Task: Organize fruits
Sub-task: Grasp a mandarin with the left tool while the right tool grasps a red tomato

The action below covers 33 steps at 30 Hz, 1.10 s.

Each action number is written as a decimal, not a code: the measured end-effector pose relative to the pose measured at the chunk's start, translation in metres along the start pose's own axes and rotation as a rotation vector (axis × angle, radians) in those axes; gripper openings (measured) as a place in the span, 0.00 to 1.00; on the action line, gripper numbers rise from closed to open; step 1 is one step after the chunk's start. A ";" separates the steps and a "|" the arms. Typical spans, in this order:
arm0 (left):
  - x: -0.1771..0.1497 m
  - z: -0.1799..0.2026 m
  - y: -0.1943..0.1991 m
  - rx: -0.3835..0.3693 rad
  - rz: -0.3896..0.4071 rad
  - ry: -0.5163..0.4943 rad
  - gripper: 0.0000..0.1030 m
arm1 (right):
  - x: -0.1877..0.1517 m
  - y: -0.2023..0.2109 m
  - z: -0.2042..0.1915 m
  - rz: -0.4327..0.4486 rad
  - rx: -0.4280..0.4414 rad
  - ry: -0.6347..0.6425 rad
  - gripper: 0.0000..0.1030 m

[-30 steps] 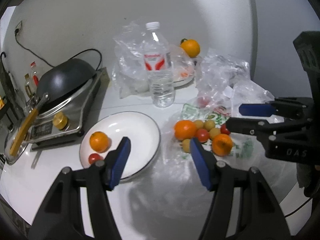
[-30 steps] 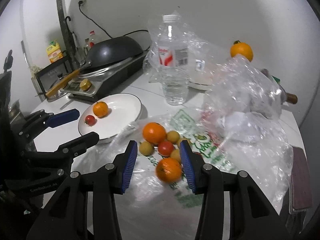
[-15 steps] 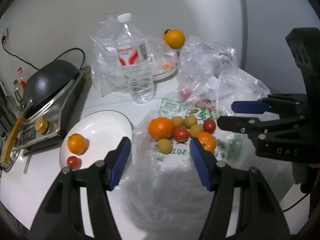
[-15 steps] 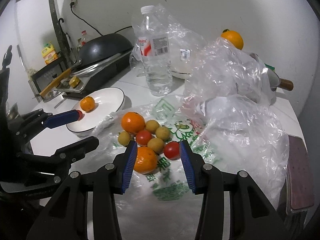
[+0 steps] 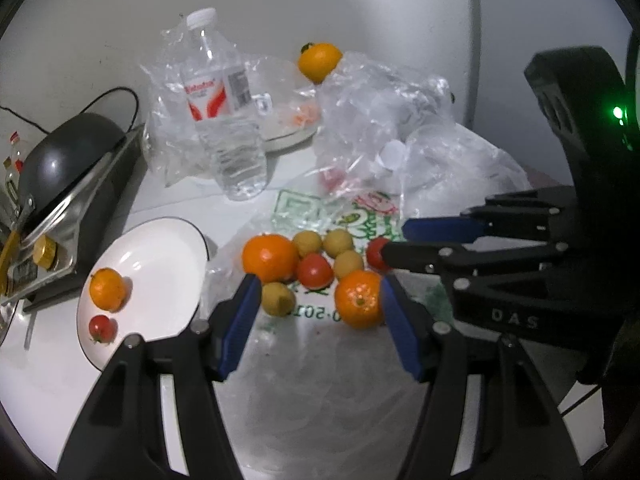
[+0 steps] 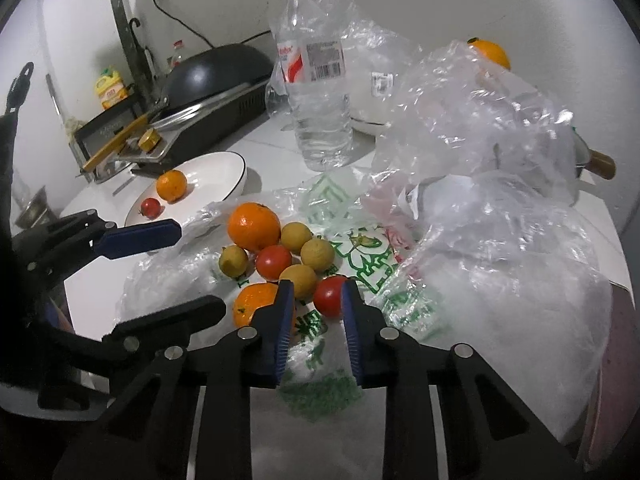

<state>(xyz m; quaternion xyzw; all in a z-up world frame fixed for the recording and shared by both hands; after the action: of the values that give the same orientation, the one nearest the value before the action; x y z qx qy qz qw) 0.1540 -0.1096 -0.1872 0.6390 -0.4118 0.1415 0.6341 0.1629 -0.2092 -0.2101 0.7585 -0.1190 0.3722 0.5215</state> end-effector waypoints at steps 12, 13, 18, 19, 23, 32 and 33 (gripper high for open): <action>-0.002 0.017 -0.025 -0.056 -0.059 0.006 0.60 | 0.001 -0.024 0.018 -0.070 0.034 -0.044 0.26; -0.003 0.019 -0.027 -0.051 -0.059 0.000 0.59 | 0.001 -0.024 0.018 -0.072 0.037 -0.043 0.26; -0.004 0.020 -0.035 -0.072 -0.074 0.001 0.53 | 0.000 -0.030 0.019 -0.099 0.051 -0.048 0.28; -0.005 0.020 -0.036 -0.080 -0.077 0.001 0.51 | -0.001 -0.032 0.020 -0.109 0.047 -0.052 0.28; -0.007 0.023 -0.041 -0.107 -0.090 -0.002 0.43 | -0.002 -0.032 0.021 -0.108 0.050 -0.050 0.28; -0.004 0.026 -0.039 -0.152 -0.078 -0.003 0.41 | -0.001 -0.012 0.026 -0.061 0.003 -0.059 0.28; -0.004 0.026 -0.037 -0.153 -0.072 -0.004 0.41 | -0.001 -0.009 0.027 -0.056 -0.003 -0.062 0.28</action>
<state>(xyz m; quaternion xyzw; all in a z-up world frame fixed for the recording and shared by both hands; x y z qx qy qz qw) 0.1687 -0.1374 -0.2194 0.6033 -0.3997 0.0855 0.6848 0.1791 -0.2288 -0.2220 0.7720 -0.1142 0.3337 0.5288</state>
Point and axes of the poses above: each gripper's, at about its wrist camera, not at the fingertips, and y roughly against the way its jaws point, z to its right, x to its top, the point moved 4 cm from there along -y, roughly the way its jaws point, and after that the axes turned 5 degrees about -y, right-handed, at the moved point
